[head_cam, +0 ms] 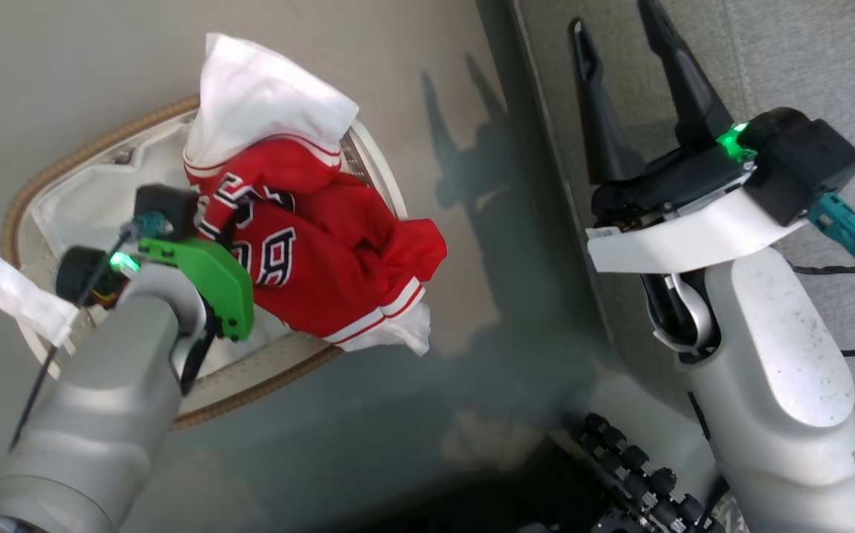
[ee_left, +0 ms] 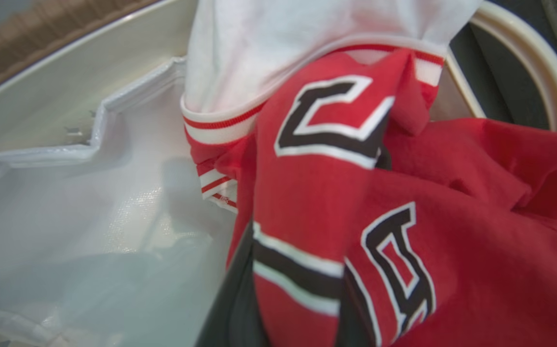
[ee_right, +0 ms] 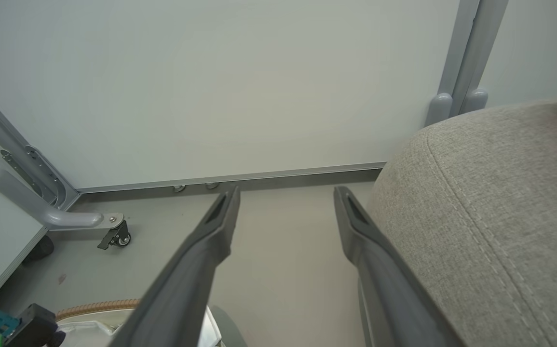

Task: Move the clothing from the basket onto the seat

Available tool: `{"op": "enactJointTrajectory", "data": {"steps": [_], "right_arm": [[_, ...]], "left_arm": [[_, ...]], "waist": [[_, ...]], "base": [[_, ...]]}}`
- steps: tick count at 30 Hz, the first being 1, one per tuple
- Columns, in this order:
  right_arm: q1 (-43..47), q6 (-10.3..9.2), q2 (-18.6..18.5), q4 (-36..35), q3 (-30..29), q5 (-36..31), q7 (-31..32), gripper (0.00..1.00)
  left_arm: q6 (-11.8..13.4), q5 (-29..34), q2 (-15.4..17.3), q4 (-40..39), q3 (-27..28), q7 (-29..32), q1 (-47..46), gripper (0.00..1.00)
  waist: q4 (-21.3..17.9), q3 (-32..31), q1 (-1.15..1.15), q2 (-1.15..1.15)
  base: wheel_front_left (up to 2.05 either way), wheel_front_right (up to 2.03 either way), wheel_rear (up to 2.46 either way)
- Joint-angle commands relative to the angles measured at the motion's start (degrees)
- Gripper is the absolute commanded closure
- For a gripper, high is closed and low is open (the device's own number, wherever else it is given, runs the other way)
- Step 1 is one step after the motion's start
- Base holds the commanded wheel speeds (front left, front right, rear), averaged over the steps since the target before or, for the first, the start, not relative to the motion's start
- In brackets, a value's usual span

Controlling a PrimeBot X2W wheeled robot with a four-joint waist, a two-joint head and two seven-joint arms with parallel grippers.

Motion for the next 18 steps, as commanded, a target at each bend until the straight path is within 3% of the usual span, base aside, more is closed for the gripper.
{"op": "enactJointTrajectory", "data": {"steps": [1,11,18], "right_arm": [[0.90,-0.06,-0.18,0.79,0.09,-0.46,-0.12,0.00],[4.40,-0.06,-0.21,6.98,0.16,-1.55,-0.13,0.00],[8.49,-0.06,-0.20,11.48,-0.18,-2.78,-0.13,0.00]], "left_arm": [[-0.12,-1.04,-0.65,0.40,-0.63,-0.65,1.82,1.00],[-0.12,-2.65,-3.91,0.53,-2.69,-4.23,7.95,1.00],[0.47,0.40,-4.71,-3.92,3.74,-4.20,13.42,1.00]], "waist": [[0.68,-3.42,-0.01,0.00],[3.27,-15.93,-0.01,0.00],[5.41,-25.04,-0.01,0.00]], "base": [[0.00,0.00,0.00],[0.00,0.00,0.00],[0.00,0.00,0.00]]}}
